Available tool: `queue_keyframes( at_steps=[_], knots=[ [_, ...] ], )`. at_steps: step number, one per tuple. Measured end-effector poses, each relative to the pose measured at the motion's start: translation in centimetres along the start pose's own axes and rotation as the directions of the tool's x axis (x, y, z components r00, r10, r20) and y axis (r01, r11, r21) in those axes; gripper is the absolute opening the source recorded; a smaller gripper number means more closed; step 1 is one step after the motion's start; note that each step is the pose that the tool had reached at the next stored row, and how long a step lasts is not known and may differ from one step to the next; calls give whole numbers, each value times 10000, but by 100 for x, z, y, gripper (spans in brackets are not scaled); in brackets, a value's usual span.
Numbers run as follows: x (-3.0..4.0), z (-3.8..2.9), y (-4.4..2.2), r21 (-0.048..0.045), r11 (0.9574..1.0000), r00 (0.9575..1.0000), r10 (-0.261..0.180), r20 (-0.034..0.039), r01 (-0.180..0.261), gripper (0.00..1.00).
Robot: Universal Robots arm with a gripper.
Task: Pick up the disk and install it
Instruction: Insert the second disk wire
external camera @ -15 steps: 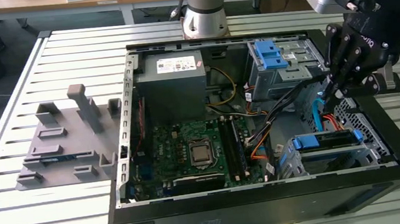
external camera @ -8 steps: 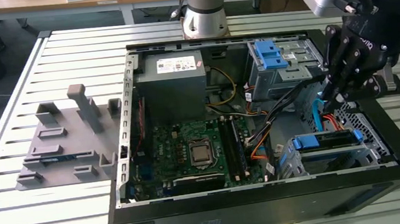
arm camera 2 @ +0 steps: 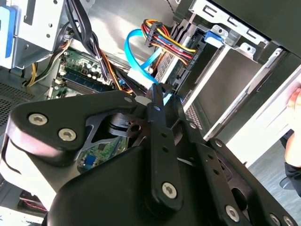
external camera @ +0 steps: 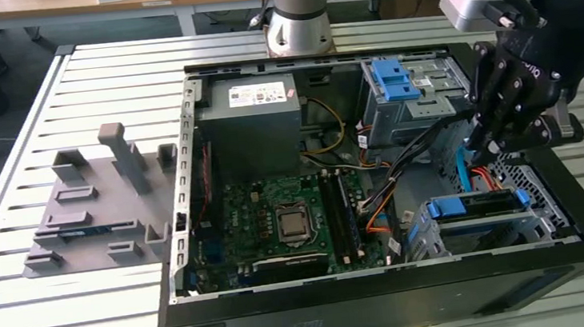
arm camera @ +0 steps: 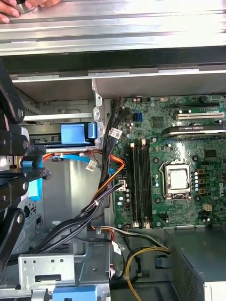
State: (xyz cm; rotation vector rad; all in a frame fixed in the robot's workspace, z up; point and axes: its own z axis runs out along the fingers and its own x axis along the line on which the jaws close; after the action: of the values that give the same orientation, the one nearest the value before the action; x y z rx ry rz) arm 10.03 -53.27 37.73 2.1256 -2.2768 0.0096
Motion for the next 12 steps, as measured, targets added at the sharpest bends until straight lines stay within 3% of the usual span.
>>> queue_keyframes(
  at_steps=[9, 11, 12],
  knots=[
    [-2, 90, -1, 8, 10000, 10000, 1, -57, -1, 25],
    [-1, 107, -4, 7, 10000, 10000, 2, -36, -1, 17],
    [1, 113, -7, 3, 10000, 10000, 0, 7, 0, 17]
  ],
)
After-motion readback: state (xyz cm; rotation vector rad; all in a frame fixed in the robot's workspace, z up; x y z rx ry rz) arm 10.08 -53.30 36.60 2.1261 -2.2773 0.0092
